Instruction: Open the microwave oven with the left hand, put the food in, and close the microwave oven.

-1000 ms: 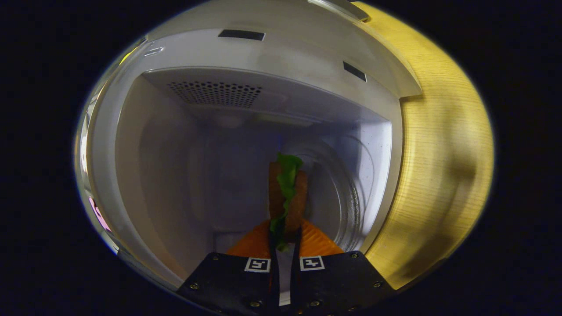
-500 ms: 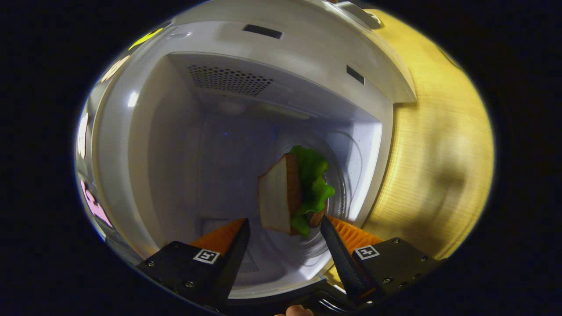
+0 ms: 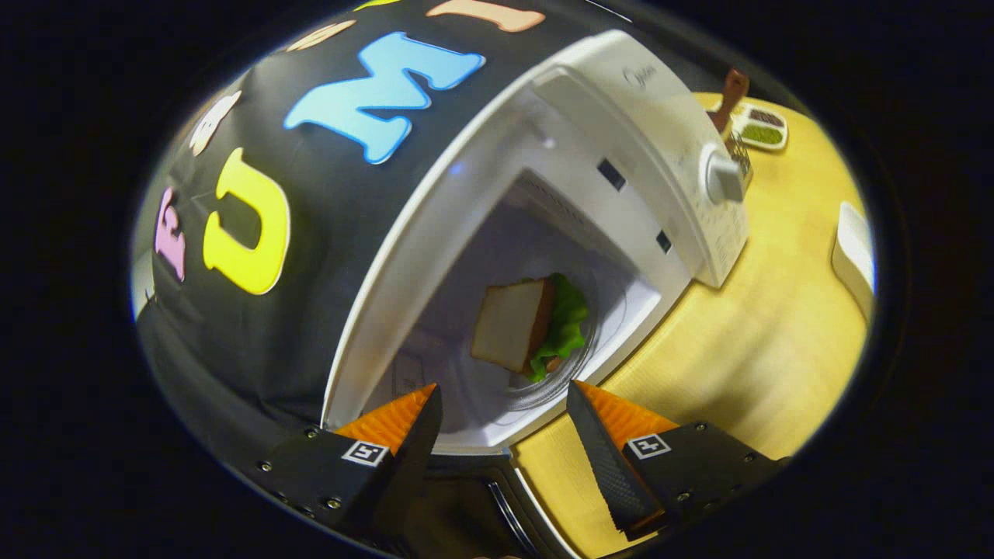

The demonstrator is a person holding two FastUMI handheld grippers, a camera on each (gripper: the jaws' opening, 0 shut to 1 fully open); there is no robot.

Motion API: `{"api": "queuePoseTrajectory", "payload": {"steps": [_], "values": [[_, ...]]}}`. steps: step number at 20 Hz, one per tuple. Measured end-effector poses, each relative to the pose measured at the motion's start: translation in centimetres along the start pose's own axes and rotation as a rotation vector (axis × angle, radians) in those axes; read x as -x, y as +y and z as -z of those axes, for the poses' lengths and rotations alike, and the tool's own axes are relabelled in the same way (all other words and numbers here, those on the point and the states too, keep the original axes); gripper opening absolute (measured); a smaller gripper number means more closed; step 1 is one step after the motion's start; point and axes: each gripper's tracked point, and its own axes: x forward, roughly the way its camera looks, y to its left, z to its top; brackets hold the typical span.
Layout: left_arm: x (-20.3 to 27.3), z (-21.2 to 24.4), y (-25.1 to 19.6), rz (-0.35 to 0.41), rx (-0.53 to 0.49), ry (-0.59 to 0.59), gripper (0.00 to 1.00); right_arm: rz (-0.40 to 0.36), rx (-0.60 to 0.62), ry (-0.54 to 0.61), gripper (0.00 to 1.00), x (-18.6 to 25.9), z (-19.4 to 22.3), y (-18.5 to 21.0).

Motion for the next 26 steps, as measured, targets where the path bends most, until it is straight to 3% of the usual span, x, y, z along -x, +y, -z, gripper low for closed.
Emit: {"api": "queuePoseTrajectory", "payload": {"steps": [7, 15, 19, 26], "values": [[-1.0, 2.0, -3.4, 0.073, 0.021, 0.021, 0.96, -0.056, 0.281, -0.061, 0.95, 11.7, -1.7, 2.0], [-1.3, 4.1, -7.8, 0.139, -0.011, 0.036, 0.97, -0.010, 0.658, -0.336, 0.95, 25.6, -9.3, 2.8], [-0.7, 3.6, -9.3, 0.150, -0.051, 0.011, 0.96, 0.058, 0.700, -0.450, 0.95, 30.3, -11.3, 2.1], [-0.1, 3.5, -12.9, 0.186, -0.077, 0.008, 0.96, 0.053, 0.757, -0.571, 0.95, 35.0, -13.7, 3.3]]}}
